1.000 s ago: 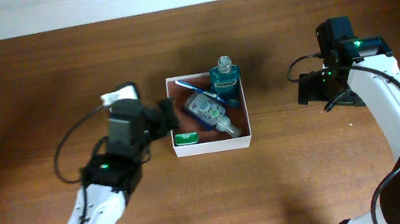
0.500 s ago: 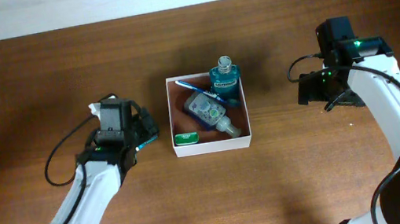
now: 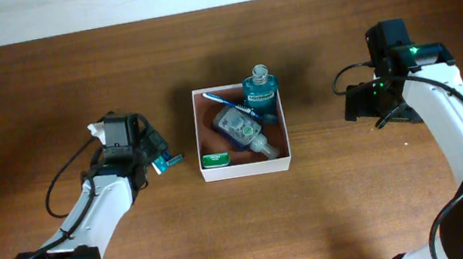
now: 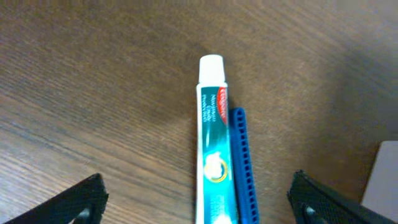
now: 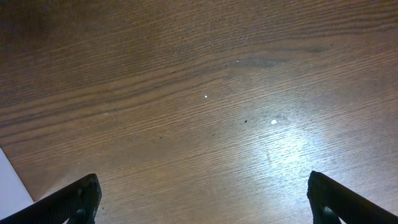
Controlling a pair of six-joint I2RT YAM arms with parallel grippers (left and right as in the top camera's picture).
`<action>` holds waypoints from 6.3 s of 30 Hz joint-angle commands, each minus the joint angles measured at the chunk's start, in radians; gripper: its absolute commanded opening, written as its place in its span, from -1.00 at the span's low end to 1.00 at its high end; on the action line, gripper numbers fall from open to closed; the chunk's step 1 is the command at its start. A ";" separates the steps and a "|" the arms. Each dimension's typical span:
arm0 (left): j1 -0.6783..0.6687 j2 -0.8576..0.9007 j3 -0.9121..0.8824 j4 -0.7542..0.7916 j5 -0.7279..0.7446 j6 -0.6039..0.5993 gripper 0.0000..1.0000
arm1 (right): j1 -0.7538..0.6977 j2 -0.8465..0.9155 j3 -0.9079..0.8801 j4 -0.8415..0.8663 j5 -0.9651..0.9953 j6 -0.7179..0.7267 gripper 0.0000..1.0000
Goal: Pack container
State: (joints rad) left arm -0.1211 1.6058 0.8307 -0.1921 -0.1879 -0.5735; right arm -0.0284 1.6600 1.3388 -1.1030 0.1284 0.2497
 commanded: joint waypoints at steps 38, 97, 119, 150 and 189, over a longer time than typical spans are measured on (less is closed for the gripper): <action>0.005 0.165 0.015 0.130 -0.095 -0.008 -0.78 | -0.006 0.003 0.008 0.000 -0.005 -0.006 0.98; -0.124 0.098 0.026 0.066 0.032 -0.029 0.99 | -0.006 0.003 0.008 0.000 -0.005 -0.006 0.97; -0.074 0.238 0.026 0.072 0.015 -0.055 -0.29 | -0.006 0.003 0.008 0.000 -0.005 -0.006 0.97; -0.136 -0.275 0.082 0.065 0.197 -0.054 -0.84 | -0.006 0.003 0.008 0.000 -0.005 -0.006 0.97; -0.090 -0.202 0.082 -0.024 -0.207 0.082 0.99 | -0.006 0.003 0.008 0.000 -0.005 -0.006 0.97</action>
State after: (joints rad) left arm -0.2665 1.3991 0.9016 -0.1822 -0.1997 -0.5190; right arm -0.0284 1.6600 1.3392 -1.1030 0.1284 0.2497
